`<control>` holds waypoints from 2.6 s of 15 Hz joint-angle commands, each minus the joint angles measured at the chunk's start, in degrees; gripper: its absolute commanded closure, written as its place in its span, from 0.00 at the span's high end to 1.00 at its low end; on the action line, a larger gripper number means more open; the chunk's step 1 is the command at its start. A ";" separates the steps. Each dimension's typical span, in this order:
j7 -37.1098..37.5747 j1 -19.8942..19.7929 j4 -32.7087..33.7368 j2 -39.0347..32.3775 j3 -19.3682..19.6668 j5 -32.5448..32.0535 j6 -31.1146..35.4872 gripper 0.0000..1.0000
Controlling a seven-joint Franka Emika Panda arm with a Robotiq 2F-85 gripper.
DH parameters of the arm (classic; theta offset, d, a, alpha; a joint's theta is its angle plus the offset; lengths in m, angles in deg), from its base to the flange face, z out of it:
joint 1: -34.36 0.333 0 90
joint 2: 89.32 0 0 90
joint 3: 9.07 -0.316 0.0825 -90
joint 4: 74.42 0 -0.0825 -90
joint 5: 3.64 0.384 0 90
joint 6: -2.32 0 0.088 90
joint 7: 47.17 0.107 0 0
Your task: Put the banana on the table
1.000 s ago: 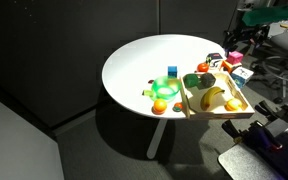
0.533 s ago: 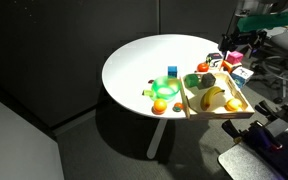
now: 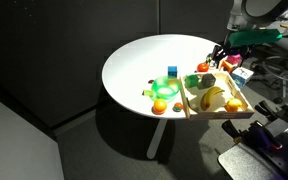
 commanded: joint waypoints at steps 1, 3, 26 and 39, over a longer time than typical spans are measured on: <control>0.97 1.56 -1.32 -2.05 1.48 -0.88 4.81 1.00; 0.87 2.04 -1.76 -3.24 2.00 -0.95 7.05 1.00; 14.08 11.82 -0.44 -18.29 10.59 -1.47 20.06 1.00; 12.65 15.88 4.37 -26.18 12.47 -0.36 24.00 1.00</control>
